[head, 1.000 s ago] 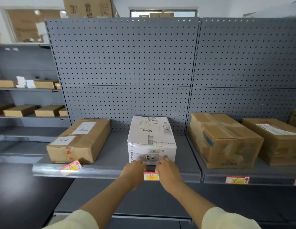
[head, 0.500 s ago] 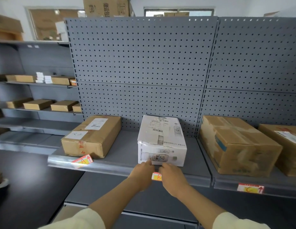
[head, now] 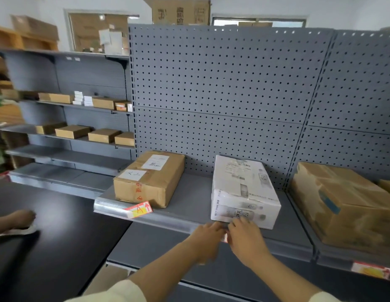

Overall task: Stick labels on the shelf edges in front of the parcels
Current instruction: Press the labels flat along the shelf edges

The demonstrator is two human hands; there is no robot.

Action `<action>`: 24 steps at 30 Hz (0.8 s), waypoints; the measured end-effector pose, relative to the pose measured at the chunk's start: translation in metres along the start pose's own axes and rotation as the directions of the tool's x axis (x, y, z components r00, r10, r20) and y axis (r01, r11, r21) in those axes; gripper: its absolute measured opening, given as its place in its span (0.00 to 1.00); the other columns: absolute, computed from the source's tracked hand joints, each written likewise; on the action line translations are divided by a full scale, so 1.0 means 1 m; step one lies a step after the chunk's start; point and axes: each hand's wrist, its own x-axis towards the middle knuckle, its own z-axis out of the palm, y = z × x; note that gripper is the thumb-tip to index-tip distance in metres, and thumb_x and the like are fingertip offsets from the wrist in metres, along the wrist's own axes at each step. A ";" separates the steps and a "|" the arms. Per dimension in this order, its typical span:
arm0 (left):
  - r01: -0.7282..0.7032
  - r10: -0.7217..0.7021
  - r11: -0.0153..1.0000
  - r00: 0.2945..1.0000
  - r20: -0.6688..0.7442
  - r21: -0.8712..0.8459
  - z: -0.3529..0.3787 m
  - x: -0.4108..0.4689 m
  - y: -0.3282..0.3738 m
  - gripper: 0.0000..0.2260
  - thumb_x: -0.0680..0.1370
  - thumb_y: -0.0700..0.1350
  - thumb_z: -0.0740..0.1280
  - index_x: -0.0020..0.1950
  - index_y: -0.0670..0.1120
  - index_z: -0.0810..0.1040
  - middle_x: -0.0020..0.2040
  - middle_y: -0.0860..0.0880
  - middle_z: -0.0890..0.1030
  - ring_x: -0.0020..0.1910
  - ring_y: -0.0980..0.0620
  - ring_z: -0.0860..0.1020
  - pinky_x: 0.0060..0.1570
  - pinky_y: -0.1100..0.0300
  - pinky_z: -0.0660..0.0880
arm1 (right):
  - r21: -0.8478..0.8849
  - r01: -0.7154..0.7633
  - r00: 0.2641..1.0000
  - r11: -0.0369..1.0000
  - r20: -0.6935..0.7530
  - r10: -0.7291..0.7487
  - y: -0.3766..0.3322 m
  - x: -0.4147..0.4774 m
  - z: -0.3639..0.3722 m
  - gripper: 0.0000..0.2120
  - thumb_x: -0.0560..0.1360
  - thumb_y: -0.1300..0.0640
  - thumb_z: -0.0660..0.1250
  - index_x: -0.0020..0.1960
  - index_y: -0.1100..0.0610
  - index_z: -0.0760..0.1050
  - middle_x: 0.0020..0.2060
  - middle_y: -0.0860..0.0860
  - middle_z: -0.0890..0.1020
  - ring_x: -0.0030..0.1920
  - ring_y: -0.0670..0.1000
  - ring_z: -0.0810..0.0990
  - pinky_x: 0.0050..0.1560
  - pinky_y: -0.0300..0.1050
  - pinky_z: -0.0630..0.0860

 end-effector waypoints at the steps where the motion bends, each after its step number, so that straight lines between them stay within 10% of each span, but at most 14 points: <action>1: 0.016 -0.016 1.000 1.000 -0.011 -0.020 -0.002 -0.006 -0.010 0.27 0.76 0.40 0.63 0.75 0.46 0.64 0.74 0.46 0.65 0.70 0.42 0.67 0.70 0.48 0.66 | 0.009 0.002 1.000 1.000 -0.009 -0.002 -0.010 0.004 0.002 0.11 0.62 0.52 0.79 0.38 0.54 0.80 0.37 0.51 0.81 0.38 0.53 0.80 0.38 0.48 0.77; 9: 0.175 -0.180 0.983 0.975 -0.134 -0.047 -0.020 -0.084 -0.172 0.22 0.76 0.37 0.59 0.71 0.48 0.69 0.71 0.47 0.67 0.68 0.45 0.69 0.66 0.52 0.67 | 0.127 0.164 0.977 0.978 -0.156 -0.144 -0.149 0.095 -0.014 0.19 0.48 0.54 0.82 0.33 0.48 0.75 0.29 0.45 0.76 0.29 0.47 0.76 0.27 0.39 0.70; 14: 0.281 -0.291 0.957 0.941 -0.172 -0.077 -0.032 -0.112 -0.232 0.26 0.75 0.36 0.59 0.73 0.49 0.65 0.72 0.48 0.66 0.65 0.44 0.70 0.64 0.53 0.68 | 0.400 0.057 0.993 0.915 -0.116 -0.010 -0.202 0.132 -0.023 0.10 0.78 0.61 0.62 0.59 0.55 0.75 0.54 0.53 0.80 0.53 0.56 0.77 0.48 0.49 0.73; 24: 0.307 -0.311 0.950 0.938 -0.155 -0.051 -0.026 -0.118 -0.247 0.23 0.75 0.37 0.61 0.70 0.48 0.67 0.66 0.47 0.72 0.63 0.46 0.71 0.65 0.54 0.68 | 0.541 -0.019 0.997 0.841 -0.048 0.053 -0.212 0.143 -0.017 0.09 0.79 0.60 0.59 0.53 0.56 0.77 0.52 0.51 0.78 0.50 0.53 0.77 0.48 0.47 0.76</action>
